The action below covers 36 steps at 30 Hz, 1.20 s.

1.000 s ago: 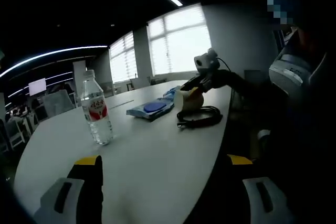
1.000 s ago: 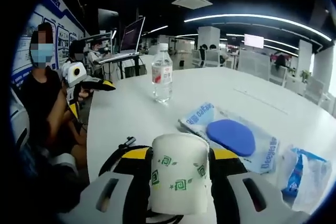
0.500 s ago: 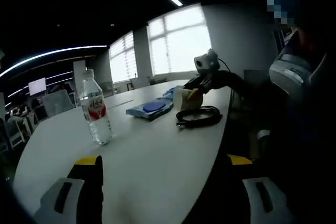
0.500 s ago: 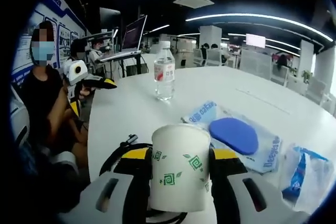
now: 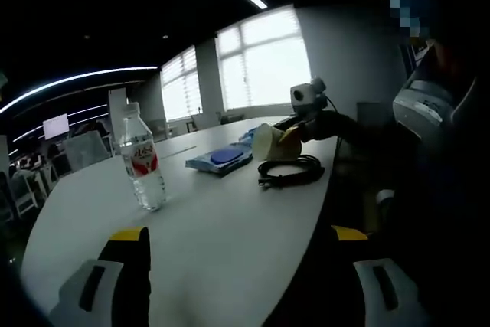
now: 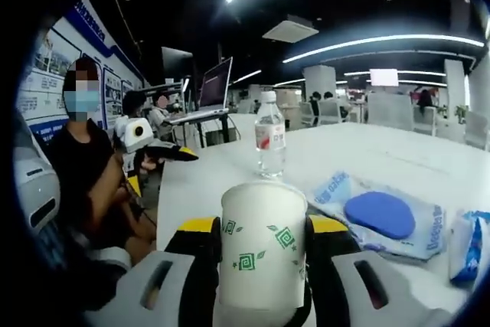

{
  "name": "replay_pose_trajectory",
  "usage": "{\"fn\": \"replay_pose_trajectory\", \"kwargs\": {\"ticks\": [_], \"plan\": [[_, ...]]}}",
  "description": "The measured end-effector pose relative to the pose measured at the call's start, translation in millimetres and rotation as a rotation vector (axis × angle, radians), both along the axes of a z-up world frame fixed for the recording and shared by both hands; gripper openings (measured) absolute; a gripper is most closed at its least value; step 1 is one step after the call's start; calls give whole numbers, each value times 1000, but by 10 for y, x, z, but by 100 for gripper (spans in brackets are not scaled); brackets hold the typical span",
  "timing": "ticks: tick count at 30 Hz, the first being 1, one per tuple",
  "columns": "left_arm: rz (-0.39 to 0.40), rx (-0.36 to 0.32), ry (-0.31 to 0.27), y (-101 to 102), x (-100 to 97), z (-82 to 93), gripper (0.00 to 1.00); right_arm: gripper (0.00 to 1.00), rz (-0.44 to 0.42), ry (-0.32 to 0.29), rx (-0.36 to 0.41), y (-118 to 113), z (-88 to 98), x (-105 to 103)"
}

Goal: Arrange the tabletop items into an orderly group along one side of the table until the central work area is clear of visible clutter.

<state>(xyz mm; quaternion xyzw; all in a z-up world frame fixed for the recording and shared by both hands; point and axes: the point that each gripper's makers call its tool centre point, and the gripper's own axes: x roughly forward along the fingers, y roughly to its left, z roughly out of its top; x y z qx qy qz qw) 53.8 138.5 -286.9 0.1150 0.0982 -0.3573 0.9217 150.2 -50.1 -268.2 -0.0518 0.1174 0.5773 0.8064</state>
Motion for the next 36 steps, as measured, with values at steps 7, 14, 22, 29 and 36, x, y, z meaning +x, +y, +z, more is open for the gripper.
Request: {"fn": "replay_pose_trajectory", "kwargs": {"ticks": [7,14,22,29,36], "plan": [[0,5,3,-1,2,-19,95,43,13,-20,-102,-73,-137,-37],[-3,2,4,-19,10,-21,95,43,29,-39,-154,-108,-144,-76],[-2,3,10,-22,9,-40,95,38,57,-77,-211,-96,-162,-186],[-7,3,9,-41,10,-41,95,37,36,-98,-193,-147,-55,-170],[-10,5,10,-64,11,-37,94,37,30,-102,-170,-211,-3,-202]]}}
